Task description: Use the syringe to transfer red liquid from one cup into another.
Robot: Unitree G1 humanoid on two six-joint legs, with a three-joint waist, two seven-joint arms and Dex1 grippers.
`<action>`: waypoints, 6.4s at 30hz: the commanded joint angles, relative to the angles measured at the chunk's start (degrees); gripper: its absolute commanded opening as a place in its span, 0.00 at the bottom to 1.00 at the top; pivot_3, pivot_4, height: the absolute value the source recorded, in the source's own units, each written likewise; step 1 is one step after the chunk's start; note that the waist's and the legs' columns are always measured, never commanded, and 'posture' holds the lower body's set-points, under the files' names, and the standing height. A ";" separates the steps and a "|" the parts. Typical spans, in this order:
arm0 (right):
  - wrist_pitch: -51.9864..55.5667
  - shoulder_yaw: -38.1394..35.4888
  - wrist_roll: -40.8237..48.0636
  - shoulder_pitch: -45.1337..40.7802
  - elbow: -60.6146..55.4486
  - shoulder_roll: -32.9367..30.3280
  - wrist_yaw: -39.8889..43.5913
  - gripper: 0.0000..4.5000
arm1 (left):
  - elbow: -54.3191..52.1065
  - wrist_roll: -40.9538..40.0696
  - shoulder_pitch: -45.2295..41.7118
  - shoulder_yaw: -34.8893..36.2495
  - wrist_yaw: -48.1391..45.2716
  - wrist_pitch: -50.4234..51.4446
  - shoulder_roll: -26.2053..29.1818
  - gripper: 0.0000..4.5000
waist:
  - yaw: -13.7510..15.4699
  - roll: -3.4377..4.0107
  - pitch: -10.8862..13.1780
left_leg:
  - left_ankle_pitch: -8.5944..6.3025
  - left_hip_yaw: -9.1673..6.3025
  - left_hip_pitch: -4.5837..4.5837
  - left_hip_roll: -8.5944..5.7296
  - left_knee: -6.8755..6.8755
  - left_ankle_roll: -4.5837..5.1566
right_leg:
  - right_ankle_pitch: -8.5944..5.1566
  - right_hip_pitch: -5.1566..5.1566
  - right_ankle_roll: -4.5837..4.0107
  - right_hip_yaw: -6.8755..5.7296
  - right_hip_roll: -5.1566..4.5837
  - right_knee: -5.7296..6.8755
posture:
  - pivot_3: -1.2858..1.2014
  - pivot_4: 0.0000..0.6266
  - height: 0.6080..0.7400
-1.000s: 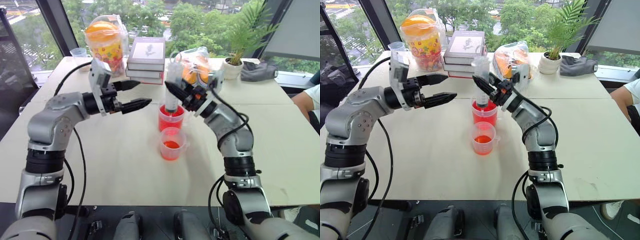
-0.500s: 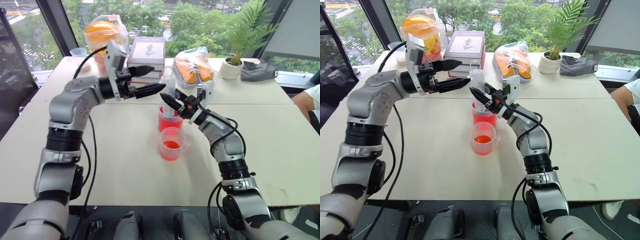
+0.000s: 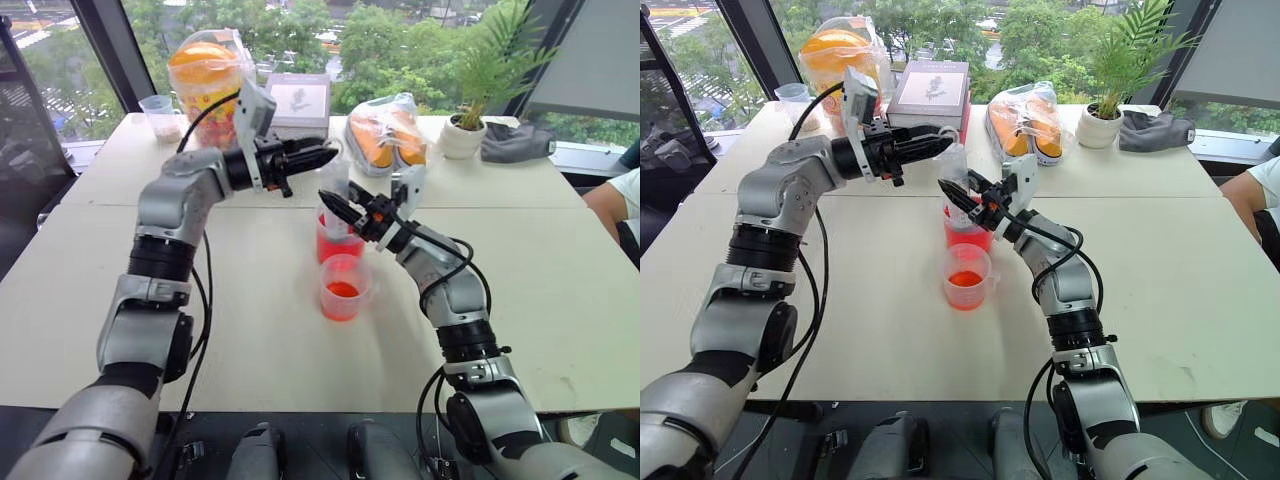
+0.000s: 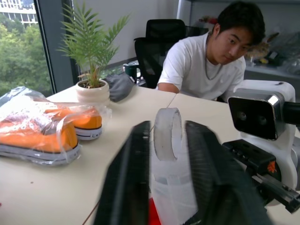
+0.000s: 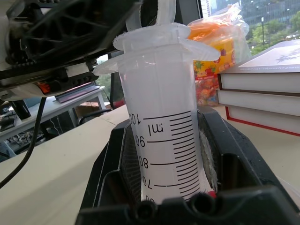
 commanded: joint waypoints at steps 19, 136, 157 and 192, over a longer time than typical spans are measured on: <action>-0.33 2.11 -0.31 -0.16 0.01 -0.71 2.89 0.30 | 2.64 1.64 -8.45 4.50 2.36 -6.56 0.57 0.01 | -0.09 0.00 0.00 | 0.00 -0.01 0.01 0.00 0.00 0.00 | 0.00 0.00 0.00 0.00 0.01 0.01 | 0.52 0.24 1.00; 10.97 2.18 7.96 11.25 -28.45 -8.02 -1.90 0.30 | -11.76 -7.49 -0.96 3.08 -6.49 7.50 1.13 0.13 | 0.15 -0.01 -0.01 | 0.00 -0.05 0.00 0.01 0.07 0.00 | -0.01 0.03 0.00 0.00 0.03 0.00 | 0.52 0.24 1.00; 23.13 -2.69 18.96 6.80 -36.89 -8.74 -6.59 0.30 | -19.47 -9.09 5.61 -0.30 -9.01 11.83 2.43 0.00 | 0.15 -0.01 -0.01 | 0.00 -0.08 0.00 0.01 0.08 0.00 | -0.01 0.04 0.00 -0.01 0.02 0.00 | 0.52 0.24 1.00; 29.23 -5.10 25.88 6.81 -38.62 -12.11 -9.40 0.30 | -24.19 -14.29 9.05 8.46 -4.40 18.35 11.91 0.99 | -0.01 -0.01 -0.01 | 0.00 -0.09 0.01 0.02 0.06 0.00 | -0.01 0.03 -0.01 0.00 0.03 0.00 | 0.52 0.24 1.00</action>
